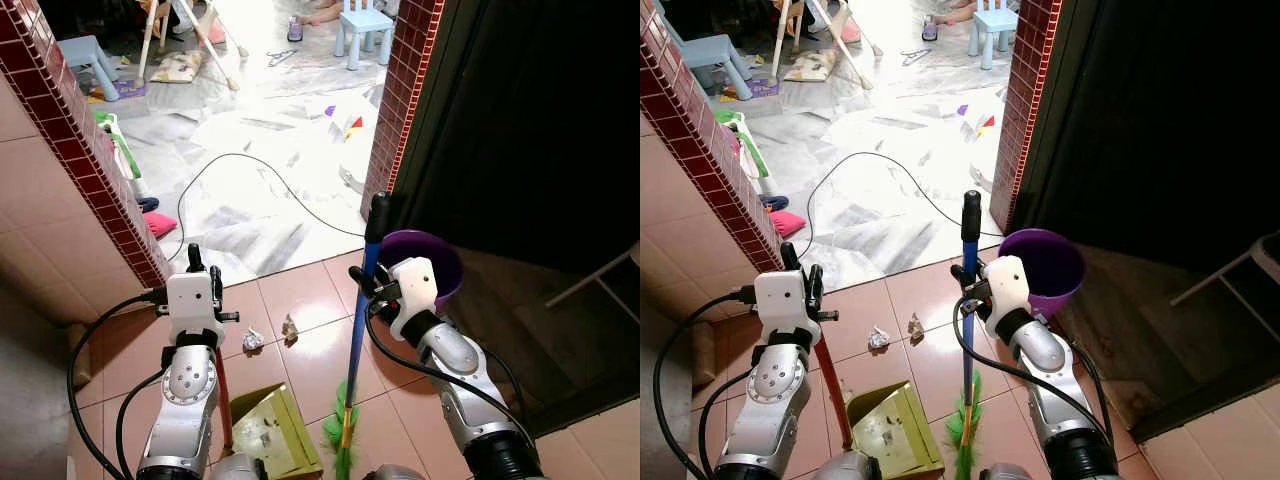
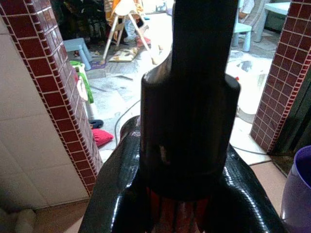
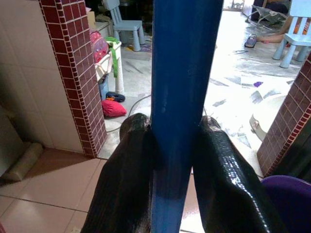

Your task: Sweep floor

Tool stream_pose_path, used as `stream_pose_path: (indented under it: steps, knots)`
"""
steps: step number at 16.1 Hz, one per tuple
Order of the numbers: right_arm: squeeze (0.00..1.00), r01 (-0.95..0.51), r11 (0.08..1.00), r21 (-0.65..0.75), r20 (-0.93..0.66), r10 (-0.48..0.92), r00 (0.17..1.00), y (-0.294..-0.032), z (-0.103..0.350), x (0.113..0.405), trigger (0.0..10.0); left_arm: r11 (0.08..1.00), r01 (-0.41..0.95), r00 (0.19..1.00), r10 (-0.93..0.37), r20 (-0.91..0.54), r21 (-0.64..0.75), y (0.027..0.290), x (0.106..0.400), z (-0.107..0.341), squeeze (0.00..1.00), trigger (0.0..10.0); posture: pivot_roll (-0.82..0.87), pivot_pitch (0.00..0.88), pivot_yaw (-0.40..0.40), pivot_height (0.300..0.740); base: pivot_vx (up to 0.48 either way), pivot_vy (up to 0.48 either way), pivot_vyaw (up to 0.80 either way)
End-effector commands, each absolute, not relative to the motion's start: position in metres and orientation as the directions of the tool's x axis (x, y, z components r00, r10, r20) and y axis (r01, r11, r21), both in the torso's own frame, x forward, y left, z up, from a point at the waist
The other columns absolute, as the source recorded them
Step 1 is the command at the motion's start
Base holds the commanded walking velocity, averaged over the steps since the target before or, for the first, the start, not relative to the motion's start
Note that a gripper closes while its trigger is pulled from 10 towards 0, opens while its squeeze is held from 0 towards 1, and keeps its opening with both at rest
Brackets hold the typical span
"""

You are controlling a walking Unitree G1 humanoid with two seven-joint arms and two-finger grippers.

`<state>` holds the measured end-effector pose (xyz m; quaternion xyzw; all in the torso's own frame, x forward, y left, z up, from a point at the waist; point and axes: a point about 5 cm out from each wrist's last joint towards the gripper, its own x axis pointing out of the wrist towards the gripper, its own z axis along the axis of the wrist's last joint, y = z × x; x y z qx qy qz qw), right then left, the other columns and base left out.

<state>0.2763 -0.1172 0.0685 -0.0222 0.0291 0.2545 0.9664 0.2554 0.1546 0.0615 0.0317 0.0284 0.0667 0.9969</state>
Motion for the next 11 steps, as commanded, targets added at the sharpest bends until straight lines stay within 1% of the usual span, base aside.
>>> stream_pose_path:
  steps: [1, 2, 11]
  knots:
    - [0.00, -0.105, 0.992, -0.076, -0.106, 0.096, 0.990, -0.1702, 0.1211, 0.3417, 10.0, 0.976, 0.216, 0.976, -0.215, 0.033, -0.030, 0.1139, 0.3142, 0.1267, 0.00, 10.0, -0.15, 0.000, 0.092, 0.740, 0.000, 0.000, 0.00]
    - [0.00, -0.057, 0.997, -0.052, -0.073, 0.053, 0.996, -0.1670, 0.1236, 0.3416, 10.0, 0.975, 0.208, 0.978, -0.206, 0.032, -0.073, 0.1081, 0.3145, 0.1237, 0.00, 10.0, -0.16, 0.000, 0.085, 0.740, 0.000, 0.000, 0.00]
    - [0.00, -0.057, 0.997, -0.052, -0.073, 0.053, 0.996, -0.1670, 0.1236, 0.3416, 10.0, 0.975, 0.208, 0.978, -0.206, 0.032, -0.073, 0.1081, 0.3145, 0.1237, 0.00, 10.0, -0.16, 0.000, 0.085, 0.740, 0.000, 0.000, 0.00]
